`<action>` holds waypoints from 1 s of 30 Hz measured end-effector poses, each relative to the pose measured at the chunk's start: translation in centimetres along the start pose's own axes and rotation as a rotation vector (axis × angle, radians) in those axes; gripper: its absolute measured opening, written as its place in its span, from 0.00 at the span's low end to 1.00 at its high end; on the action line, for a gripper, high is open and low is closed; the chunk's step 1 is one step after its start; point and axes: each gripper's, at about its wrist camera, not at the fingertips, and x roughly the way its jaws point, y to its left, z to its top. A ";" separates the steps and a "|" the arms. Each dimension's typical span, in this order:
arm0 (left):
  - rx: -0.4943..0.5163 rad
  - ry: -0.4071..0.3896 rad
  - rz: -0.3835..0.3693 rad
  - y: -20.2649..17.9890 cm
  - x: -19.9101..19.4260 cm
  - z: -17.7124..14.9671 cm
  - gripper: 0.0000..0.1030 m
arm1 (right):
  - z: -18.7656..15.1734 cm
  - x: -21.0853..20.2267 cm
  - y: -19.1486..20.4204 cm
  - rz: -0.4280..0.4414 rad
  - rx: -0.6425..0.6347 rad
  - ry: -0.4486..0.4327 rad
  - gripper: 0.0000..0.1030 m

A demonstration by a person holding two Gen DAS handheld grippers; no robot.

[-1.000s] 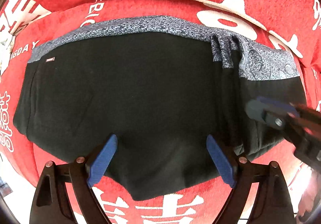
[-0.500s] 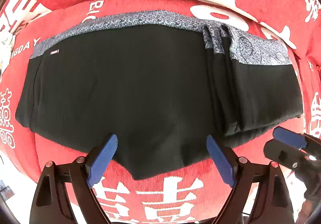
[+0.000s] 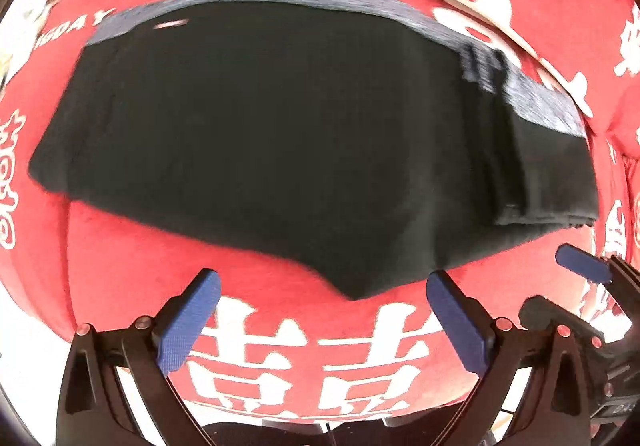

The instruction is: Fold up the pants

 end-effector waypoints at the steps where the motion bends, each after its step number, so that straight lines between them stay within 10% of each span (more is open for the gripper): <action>1: -0.013 -0.007 0.005 0.9 -0.2 -0.2 1.00 | 0.1 0.2 0.5 0.002 -0.010 0.014 0.91; 14: -0.228 -0.020 0.014 13.0 -0.8 -1.3 1.00 | 1.9 2.8 7.5 -0.004 -0.106 0.090 0.91; 30: -0.492 -0.108 -0.290 27.1 -2.5 -1.4 1.00 | 4.2 7.2 10.9 -0.046 -0.136 0.168 0.91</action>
